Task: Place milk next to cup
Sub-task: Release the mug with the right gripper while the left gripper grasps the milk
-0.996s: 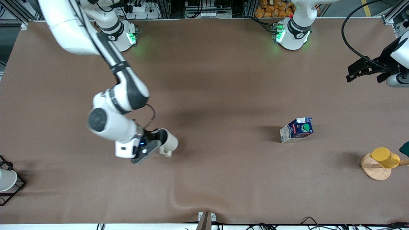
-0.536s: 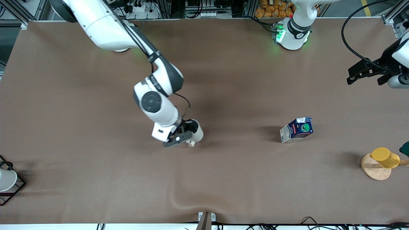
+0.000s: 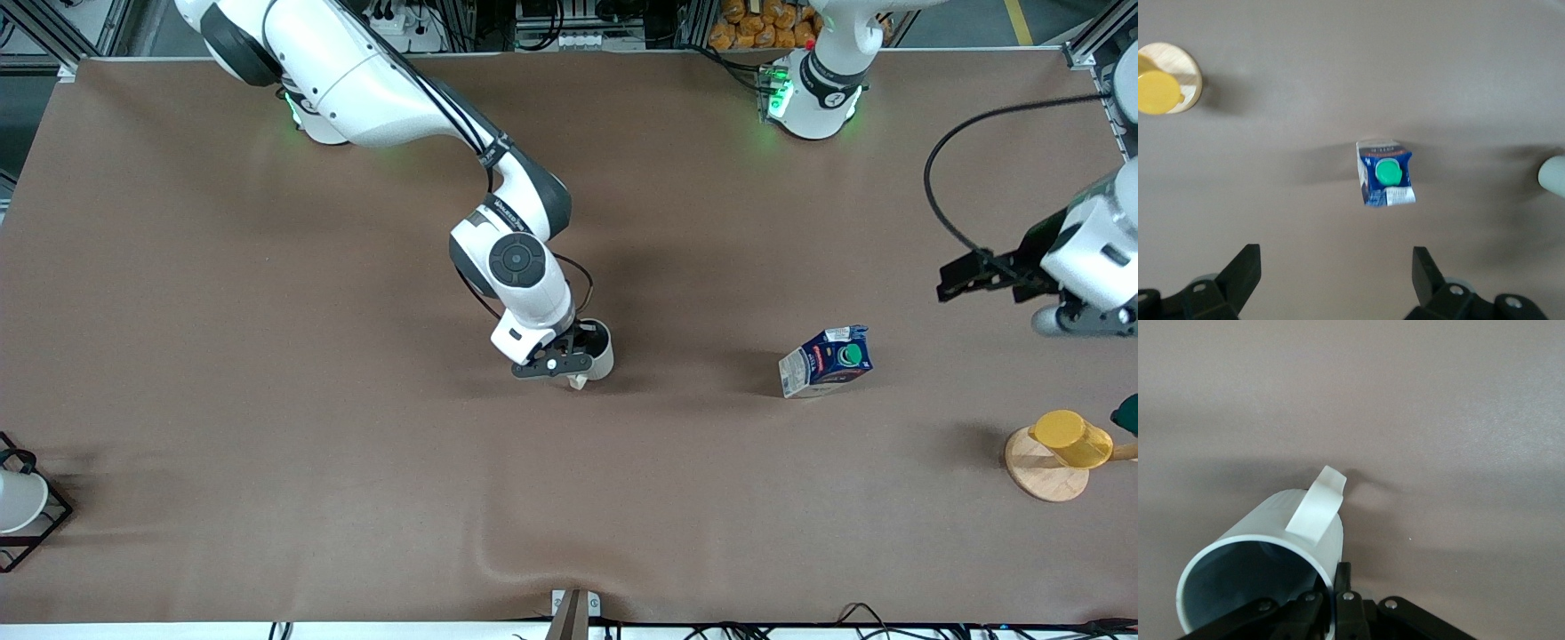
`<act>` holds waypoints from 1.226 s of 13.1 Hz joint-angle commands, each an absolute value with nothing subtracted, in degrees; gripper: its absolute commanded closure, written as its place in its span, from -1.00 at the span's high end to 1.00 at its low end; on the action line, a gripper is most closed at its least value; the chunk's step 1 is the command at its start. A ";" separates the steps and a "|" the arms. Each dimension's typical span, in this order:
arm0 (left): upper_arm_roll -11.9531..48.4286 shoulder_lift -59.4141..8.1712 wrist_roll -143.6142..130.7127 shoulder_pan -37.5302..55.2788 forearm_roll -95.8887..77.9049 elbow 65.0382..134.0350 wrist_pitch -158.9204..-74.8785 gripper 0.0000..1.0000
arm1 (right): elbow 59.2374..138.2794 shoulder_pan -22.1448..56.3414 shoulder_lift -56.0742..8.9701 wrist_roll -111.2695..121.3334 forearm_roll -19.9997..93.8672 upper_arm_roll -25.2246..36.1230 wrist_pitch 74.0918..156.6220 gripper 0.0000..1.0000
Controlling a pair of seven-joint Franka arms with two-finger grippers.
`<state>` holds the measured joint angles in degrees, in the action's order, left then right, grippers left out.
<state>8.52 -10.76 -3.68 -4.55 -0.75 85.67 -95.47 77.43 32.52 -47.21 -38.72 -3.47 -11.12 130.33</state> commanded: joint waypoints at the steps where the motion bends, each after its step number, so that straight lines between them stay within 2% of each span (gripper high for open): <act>1: 8.61 -10.63 -4.83 -4.75 -1.76 88.59 -99.13 1.00 | 75.06 32.96 -48.69 -40.78 -4.57 -10.72 129.90 -1.00; 3: 8.87 -12.91 -6.75 -4.05 -1.76 89.03 -101.41 1.00 | 75.06 32.87 -48.43 -40.78 -4.92 -10.72 129.38 -0.94; 4: 9.22 -13.09 -8.59 -4.04 -1.76 90.86 -103.25 1.00 | 75.06 32.61 -48.17 -40.78 -4.92 -10.72 129.20 -0.58; 5: 9.40 -13.01 -9.05 -3.96 -1.76 93.49 -105.88 1.00 | 74.97 32.26 -47.90 -40.87 -4.83 -10.81 129.11 -0.32; 7: 9.49 -13.36 -9.84 -3.87 -1.76 95.97 -109.32 1.00 | 74.71 32.17 -47.29 -42.26 -4.66 -10.90 128.94 0.04; 9: 9.58 -15.81 -11.15 -2.38 -1.76 96.06 -111.52 1.00 | 72.61 32.26 -47.11 -44.64 -4.48 -10.99 126.49 0.10; 11: 9.58 -17.48 -13.00 -1.58 -1.76 97.20 -112.67 1.00 | 69.27 32.17 -47.02 -44.91 -4.48 -10.99 121.84 0.36; 12: 9.67 -17.40 -13.01 -1.58 -1.67 98.86 -113.89 1.00 | 68.74 32.08 -46.85 -44.91 -4.48 -10.90 120.42 0.98; 16: 9.58 -18.01 -13.01 -1.50 -1.67 103.96 -118.91 1.00 | 68.73 28.06 -46.23 -43.60 -4.48 -11.51 120.41 1.00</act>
<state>9.59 -18.58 -12.48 -1.56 -0.88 101.10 -116.79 68.77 31.30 -46.81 -43.52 -3.48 -10.20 121.34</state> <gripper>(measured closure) 0.000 0.013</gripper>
